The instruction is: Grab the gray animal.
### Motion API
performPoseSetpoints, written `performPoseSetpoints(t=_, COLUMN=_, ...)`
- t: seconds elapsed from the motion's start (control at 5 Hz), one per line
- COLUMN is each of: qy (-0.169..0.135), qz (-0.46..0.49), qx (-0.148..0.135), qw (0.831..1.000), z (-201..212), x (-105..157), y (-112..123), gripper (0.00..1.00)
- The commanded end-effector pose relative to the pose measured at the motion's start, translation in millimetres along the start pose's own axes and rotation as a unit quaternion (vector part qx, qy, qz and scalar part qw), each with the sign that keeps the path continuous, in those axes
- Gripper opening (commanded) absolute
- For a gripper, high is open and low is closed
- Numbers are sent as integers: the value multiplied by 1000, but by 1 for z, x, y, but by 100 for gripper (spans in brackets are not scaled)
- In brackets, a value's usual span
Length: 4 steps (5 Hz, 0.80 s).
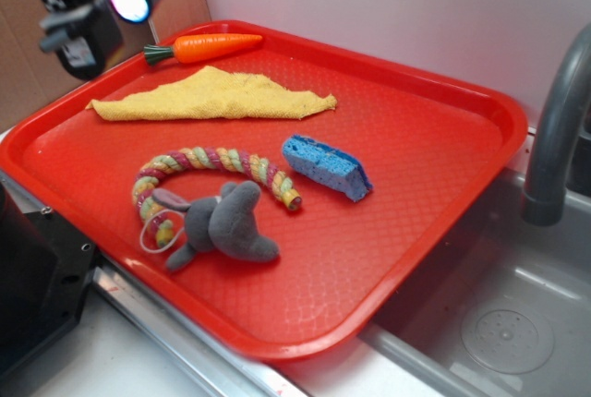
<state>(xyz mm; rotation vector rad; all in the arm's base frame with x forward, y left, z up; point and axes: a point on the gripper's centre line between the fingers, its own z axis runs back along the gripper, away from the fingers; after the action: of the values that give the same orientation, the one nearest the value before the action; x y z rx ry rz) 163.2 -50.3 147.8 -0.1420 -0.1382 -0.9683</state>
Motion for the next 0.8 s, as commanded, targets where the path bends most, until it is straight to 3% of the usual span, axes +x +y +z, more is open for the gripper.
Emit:
performPoseSetpoints(t=0.0, qy=12, qz=-116, qx=9, qw=993, z=-41, x=23, y=-8, gripper=100)
performPoseSetpoints(t=0.4, qy=63, qz=-197, qx=-29, qw=978, z=-95, x=24, y=-39, gripper=100)
performPoseSetpoints(t=0.6, qy=88, qz=-205, qx=-34, qw=974, z=-114, x=22, y=-49, gripper=100)
